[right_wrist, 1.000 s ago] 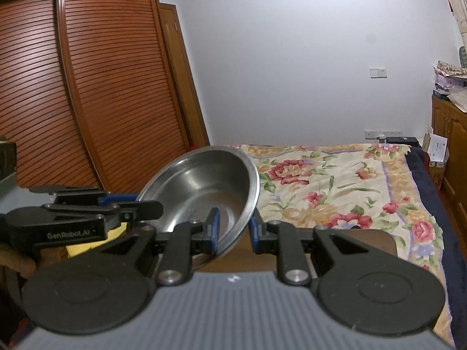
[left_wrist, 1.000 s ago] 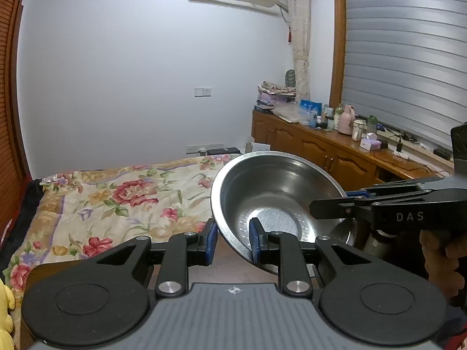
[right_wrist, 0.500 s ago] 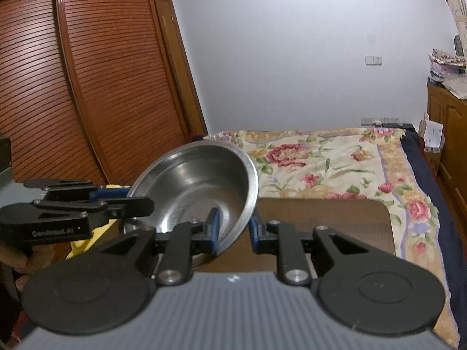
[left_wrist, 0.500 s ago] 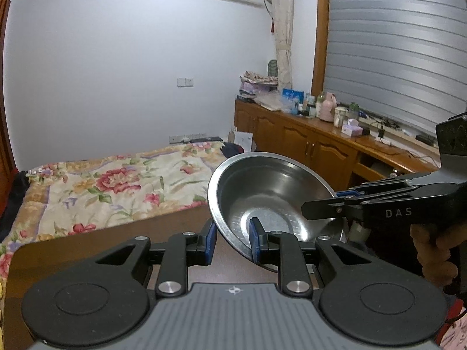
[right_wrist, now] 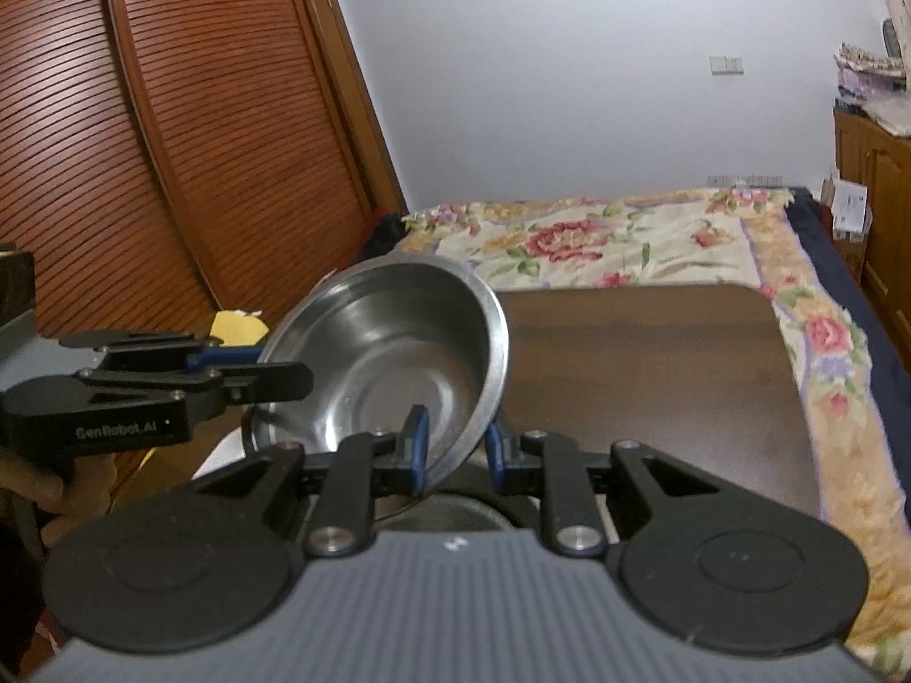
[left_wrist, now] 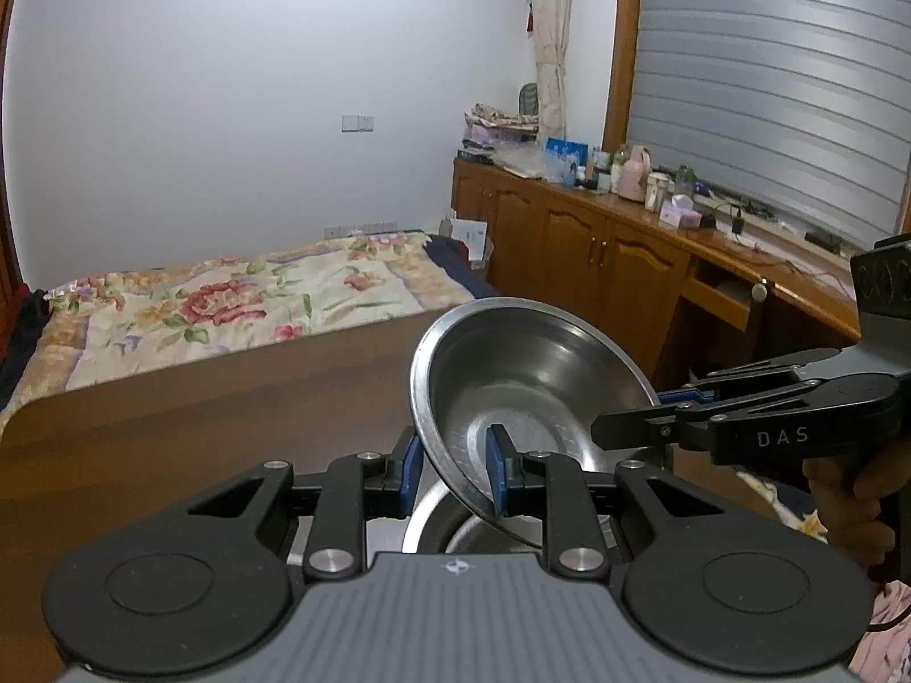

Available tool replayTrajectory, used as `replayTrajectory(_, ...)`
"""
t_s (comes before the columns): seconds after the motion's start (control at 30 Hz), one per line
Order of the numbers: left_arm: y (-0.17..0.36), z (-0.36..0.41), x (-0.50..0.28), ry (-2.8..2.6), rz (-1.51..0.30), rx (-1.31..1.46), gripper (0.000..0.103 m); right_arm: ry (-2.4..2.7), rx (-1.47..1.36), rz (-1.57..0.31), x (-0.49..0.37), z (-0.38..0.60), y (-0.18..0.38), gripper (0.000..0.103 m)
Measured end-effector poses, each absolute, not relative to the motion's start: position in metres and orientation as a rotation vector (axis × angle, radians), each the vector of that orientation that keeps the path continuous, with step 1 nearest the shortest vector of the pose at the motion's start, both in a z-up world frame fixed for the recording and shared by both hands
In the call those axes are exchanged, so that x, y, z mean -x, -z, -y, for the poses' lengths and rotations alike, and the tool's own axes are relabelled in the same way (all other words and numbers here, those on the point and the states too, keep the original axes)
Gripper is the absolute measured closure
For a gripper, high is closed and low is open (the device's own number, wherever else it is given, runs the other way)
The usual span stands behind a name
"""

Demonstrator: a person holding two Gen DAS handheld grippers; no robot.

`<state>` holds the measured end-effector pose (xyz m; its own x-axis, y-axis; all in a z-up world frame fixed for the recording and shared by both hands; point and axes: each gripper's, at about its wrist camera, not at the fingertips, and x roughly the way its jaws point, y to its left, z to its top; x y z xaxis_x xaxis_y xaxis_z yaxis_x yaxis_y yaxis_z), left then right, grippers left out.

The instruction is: Organize plates and bowls

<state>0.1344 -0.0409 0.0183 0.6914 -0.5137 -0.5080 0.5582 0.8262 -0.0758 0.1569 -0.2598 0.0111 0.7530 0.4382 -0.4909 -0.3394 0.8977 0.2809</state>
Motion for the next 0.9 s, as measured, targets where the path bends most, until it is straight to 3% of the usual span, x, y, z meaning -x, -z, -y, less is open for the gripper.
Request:
replayTrajectory(0.47,0.03,0.047,-0.118,0.585,-0.628,-0.111,0.076,-0.391,-0.218,-0.609,-0.135,0.257,0.025,0.08)
replayTrajectory(0.9,0.043,0.053,-0.115,0.564,-0.607,-0.192,0.076,-0.326,-0.129,-0.589,-0.128,0.245,0.04,0.08)
